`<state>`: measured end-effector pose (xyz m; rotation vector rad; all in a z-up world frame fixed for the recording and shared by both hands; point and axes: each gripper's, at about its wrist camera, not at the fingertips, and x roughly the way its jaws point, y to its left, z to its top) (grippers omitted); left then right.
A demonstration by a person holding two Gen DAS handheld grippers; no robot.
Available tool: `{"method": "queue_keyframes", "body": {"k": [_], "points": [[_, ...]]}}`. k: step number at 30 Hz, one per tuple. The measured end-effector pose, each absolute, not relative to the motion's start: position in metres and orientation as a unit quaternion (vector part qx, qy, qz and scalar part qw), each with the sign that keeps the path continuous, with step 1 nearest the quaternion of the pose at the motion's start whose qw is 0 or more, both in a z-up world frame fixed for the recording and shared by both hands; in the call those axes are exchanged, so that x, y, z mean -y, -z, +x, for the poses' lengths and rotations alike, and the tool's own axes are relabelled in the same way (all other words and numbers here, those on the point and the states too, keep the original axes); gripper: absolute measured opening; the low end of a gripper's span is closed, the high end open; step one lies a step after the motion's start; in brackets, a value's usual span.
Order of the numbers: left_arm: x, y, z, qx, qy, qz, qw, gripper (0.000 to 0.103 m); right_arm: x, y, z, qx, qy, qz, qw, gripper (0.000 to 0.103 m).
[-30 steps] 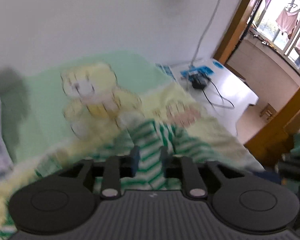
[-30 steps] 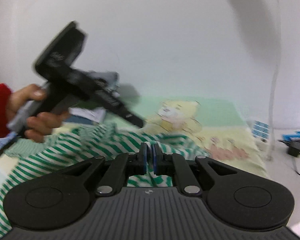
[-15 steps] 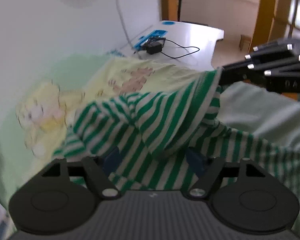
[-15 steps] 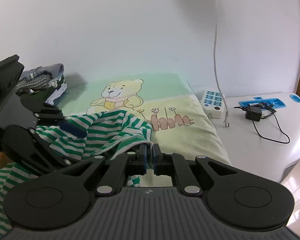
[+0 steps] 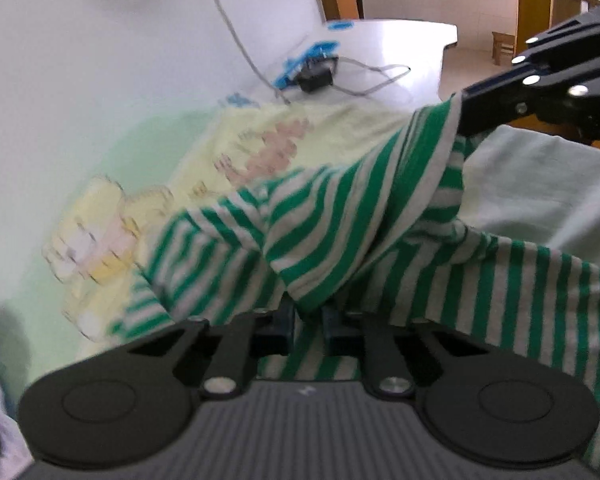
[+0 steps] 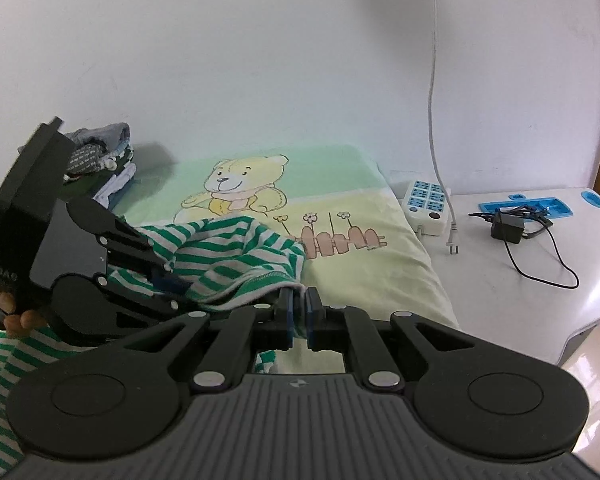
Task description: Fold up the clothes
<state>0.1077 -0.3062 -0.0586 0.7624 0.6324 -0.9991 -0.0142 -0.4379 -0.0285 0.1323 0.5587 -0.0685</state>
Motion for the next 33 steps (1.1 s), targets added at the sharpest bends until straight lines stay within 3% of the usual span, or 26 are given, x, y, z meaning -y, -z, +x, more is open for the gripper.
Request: {"method": "queue_keyframes", "body": {"k": [4,8,12,20,23,25,26,27,33], "points": [[0.306,0.047,0.095,-0.251,0.455,0.375,0.768,0.008,0.435,0.028,-0.014,-0.28,0.033,0.063,0.957,0.006],[0.308,0.047,0.085,-0.21,0.442,0.411,0.769,0.038,0.43,0.029,-0.013,-0.286,0.034,0.061,0.956,0.006],[0.312,0.055,0.08,-0.197,0.439,0.439,0.758,0.053,0.426,0.03,-0.014,-0.289,0.035,0.057,0.955,0.006],[0.315,0.068,0.07,-0.169,0.446,0.487,0.732,0.055,0.427,0.029,-0.015,-0.287,0.036,0.064,0.955,0.006],[0.318,0.075,0.07,-0.158,0.438,0.503,0.727,0.052,0.426,0.029,-0.015,-0.285,0.035,0.064,0.956,0.006],[0.321,0.081,0.068,-0.147,0.433,0.52,0.722,0.04,0.427,0.028,-0.015,-0.281,0.036,0.07,0.956,0.006],[0.322,0.082,0.067,-0.142,0.427,0.528,0.72,0.022,0.427,0.027,-0.015,-0.28,0.036,0.071,0.957,0.006],[0.323,0.083,0.067,-0.137,0.422,0.536,0.718,0.01,0.427,0.026,-0.016,-0.278,0.035,0.072,0.957,0.006],[0.312,0.047,0.083,-0.118,0.376,0.504,0.769,0.009,0.411,0.008,-0.021,-0.257,-0.001,0.066,0.964,0.006]]}}
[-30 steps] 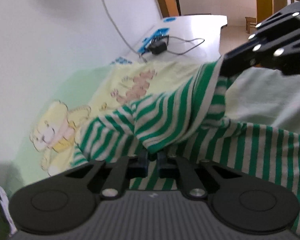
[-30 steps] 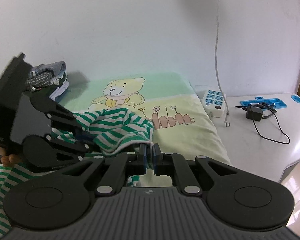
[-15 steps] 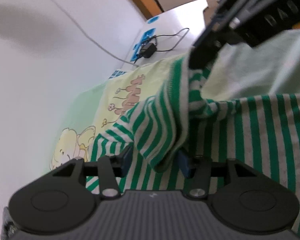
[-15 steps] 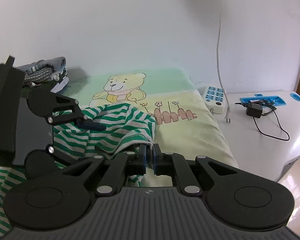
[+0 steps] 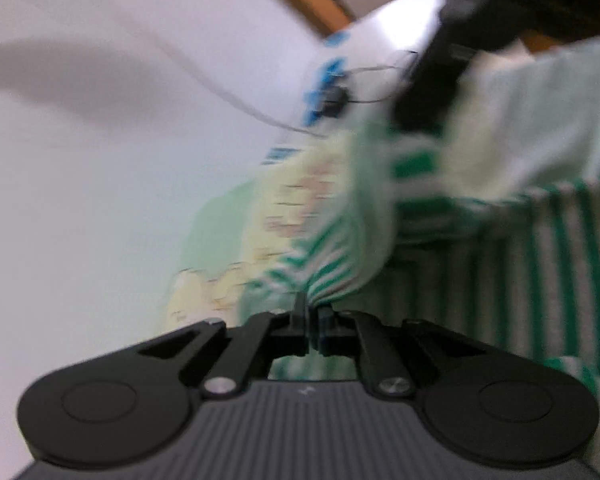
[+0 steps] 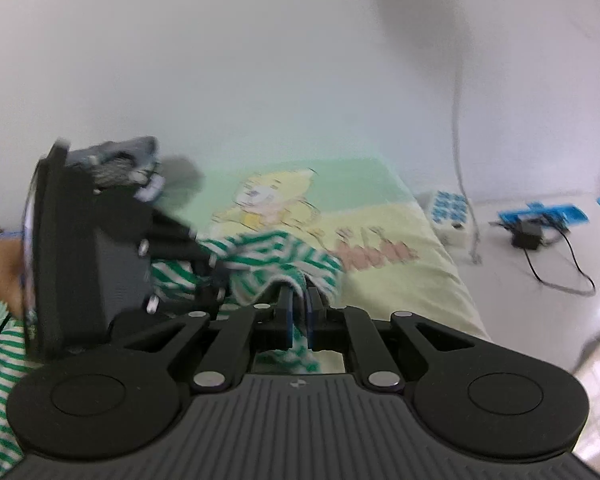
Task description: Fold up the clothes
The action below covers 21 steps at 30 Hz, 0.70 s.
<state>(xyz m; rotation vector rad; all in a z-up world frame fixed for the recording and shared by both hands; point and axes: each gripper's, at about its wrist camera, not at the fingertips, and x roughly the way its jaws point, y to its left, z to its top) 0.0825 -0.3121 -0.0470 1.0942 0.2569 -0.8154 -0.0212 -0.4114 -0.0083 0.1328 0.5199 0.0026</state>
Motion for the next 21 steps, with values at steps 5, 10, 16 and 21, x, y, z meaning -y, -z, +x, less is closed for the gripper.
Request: {"method": "queue_keyframes", "body": {"k": [5,10,16,21], "points": [[0.272,0.007,0.105,-0.106,0.314,0.492,0.805,0.009,0.381,-0.004,-0.02,-0.239,-0.042,0.056,0.968,0.006],[0.229,-0.014,0.113,-0.109,0.274,0.493,0.818,0.009,0.33,-0.004,-0.011,-0.23,-0.1,0.046,0.967,0.006],[0.185,0.023,0.114,-0.149,0.258,0.502,0.812,0.009,0.27,0.024,0.004,-0.261,-0.137,0.002,0.955,0.006],[0.174,0.065,0.115,-0.178,0.26,0.508,0.802,0.009,0.25,0.046,0.009,-0.303,-0.129,-0.039,0.943,0.006]]}}
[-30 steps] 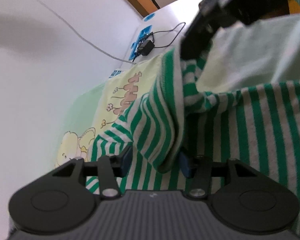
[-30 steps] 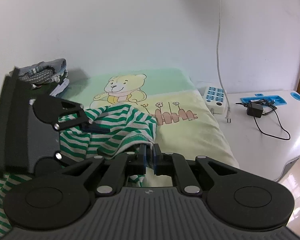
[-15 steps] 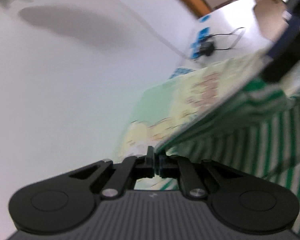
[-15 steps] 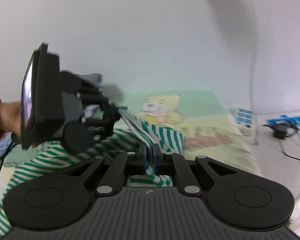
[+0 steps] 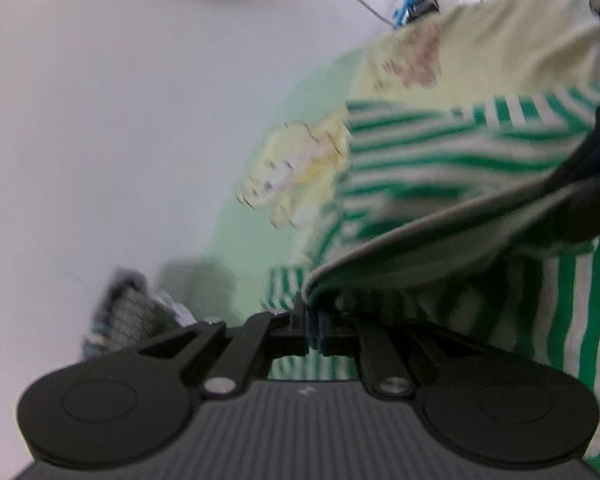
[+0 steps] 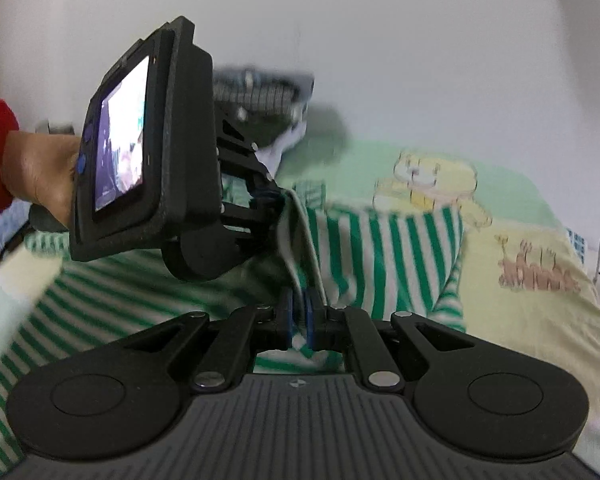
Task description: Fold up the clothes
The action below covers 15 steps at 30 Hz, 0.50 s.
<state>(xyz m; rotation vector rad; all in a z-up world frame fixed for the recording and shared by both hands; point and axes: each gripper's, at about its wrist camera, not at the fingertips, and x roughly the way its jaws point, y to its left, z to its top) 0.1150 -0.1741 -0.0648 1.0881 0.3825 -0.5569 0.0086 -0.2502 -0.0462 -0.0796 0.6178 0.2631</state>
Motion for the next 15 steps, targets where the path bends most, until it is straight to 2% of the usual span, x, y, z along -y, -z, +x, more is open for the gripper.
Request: {"method": "queue_keyframes", "body": {"k": [4,9,12,15], "points": [[0.161,0.071,0.111,-0.185,0.255,0.478,0.82,0.009,0.248,0.047,0.006,-0.303,-0.142,-0.021,0.942,0.006],[0.154,0.053,0.113,-0.174,0.247,0.452,0.839,0.01,0.243,0.046,0.004,-0.29,-0.161,-0.021,0.943,0.007],[0.15,0.053,0.122,-0.18,0.241,0.447,0.842,0.011,0.238,0.053,0.006,-0.308,-0.188,-0.004,0.933,0.019],[0.146,0.065,0.126,-0.193,0.239,0.452,0.838,0.011,0.239,0.052,0.001,-0.312,-0.208,0.009,0.927,0.019]]}}
